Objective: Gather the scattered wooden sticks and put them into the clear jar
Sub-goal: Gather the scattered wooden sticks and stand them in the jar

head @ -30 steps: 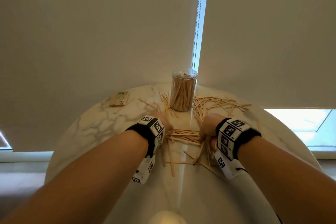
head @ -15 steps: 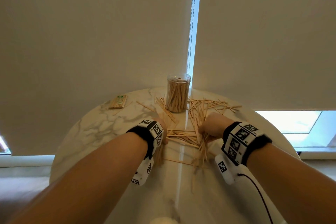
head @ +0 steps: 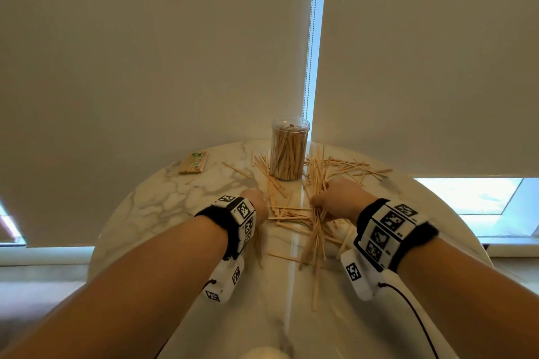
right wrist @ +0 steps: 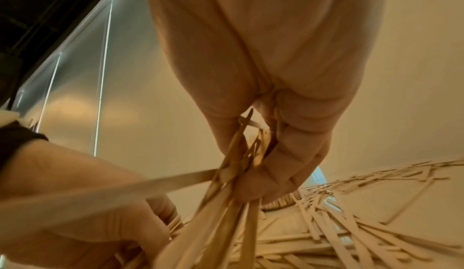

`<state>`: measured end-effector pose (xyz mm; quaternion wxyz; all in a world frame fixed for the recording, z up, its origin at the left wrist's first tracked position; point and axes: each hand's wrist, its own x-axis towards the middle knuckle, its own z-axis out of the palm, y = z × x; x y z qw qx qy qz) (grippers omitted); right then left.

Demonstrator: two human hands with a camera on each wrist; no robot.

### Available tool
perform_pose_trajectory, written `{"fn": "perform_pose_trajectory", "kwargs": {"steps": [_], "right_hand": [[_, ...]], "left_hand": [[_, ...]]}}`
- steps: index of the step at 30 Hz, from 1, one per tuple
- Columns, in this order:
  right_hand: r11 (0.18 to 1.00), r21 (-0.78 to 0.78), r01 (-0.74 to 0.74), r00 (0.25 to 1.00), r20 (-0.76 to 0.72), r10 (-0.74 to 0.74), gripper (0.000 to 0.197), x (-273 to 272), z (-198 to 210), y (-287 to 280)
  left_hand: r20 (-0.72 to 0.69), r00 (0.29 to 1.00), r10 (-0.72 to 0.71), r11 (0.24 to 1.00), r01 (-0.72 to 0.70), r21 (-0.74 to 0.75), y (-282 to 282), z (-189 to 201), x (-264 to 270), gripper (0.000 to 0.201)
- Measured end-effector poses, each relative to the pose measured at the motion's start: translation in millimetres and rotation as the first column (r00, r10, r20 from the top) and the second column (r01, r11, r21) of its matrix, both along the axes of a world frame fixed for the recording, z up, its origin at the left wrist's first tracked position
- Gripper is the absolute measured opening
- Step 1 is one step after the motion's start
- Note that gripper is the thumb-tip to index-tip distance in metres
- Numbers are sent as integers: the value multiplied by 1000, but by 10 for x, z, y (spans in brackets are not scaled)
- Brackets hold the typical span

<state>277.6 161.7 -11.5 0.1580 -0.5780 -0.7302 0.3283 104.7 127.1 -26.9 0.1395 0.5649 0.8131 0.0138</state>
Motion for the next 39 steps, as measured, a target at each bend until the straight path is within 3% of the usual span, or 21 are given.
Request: {"fn": "perform_pose_trajectory", "kwargs": {"steps": [2, 3, 5, 7, 9, 11, 13, 15, 16, 20, 22, 24, 26, 29, 34, 39], "right_hand": [[1000, -2, -2, 1000, -27, 2, 13, -45, 4, -14], [1000, 0, 4, 998, -63, -4, 15, -65, 4, -14], [1000, 23, -9, 995, -101, 11, 18, -116, 6, -20], [998, 47, -45, 993, -108, 50, 19, -170, -11, -12], [995, 67, -69, 991, -106, 76, 19, -237, -23, -14], [991, 101, -90, 990, -98, 100, 19, -313, -29, -11], [981, 152, -120, 989, -72, 132, 16, -391, -15, -21], [971, 186, -153, 984, -64, 167, 11, -479, 15, -39], [966, 197, -170, 982, -54, 184, 9, -523, 28, -44], [946, 258, -197, 980, 46, 192, 14, -636, 45, -26], [937, 283, -207, 977, 13, 212, 16, -638, 16, -4], [932, 302, -200, 971, -63, 229, 12, -634, -20, -6], [935, 302, -187, 960, -145, 239, 8, -638, -51, -24], [926, 320, -199, 951, -164, 261, 17, -631, -123, -19], [931, 340, -130, 970, -151, 191, 14, -584, -247, 32], [930, 364, -60, 962, -229, 151, 7, -567, -188, 41]], "left_hand": [[71, 997, 1, 999, -5, 51, -33, -27, -58, 36], [6, 998, -60, 998, 60, 9, -10, -51, -122, 34], [129, 991, 22, 997, -31, 66, 47, -130, -224, 32], [503, 856, 120, 957, -234, 170, 86, -159, -315, 34], [765, 639, 82, 894, -386, 227, 161, -148, -315, 40], [860, 509, 30, 853, -461, 243, 216, -108, -268, 46], [891, 454, -4, 845, -476, 246, 178, 16, -143, 74], [870, 492, -42, 884, -388, 262, 110, 143, -55, 122], [848, 526, -66, 897, -341, 281, 103, 170, -23, 129], [862, 493, -119, 889, -333, 313, 274, 51, -56, 102], [831, 534, -155, 861, -340, 379, 334, 15, -96, 70], [780, 602, -173, 836, -329, 439, 321, 19, -123, 50], [735, 657, -167, 797, -349, 493, 340, 8, -155, 44], [716, 684, -139, 727, -421, 543, 377, 2, -221, 43], [811, 558, -174, 638, -564, 525, 429, -29, -377, 35], [816, 501, -288, 614, -557, 559, 374, -18, -405, 35]]}}
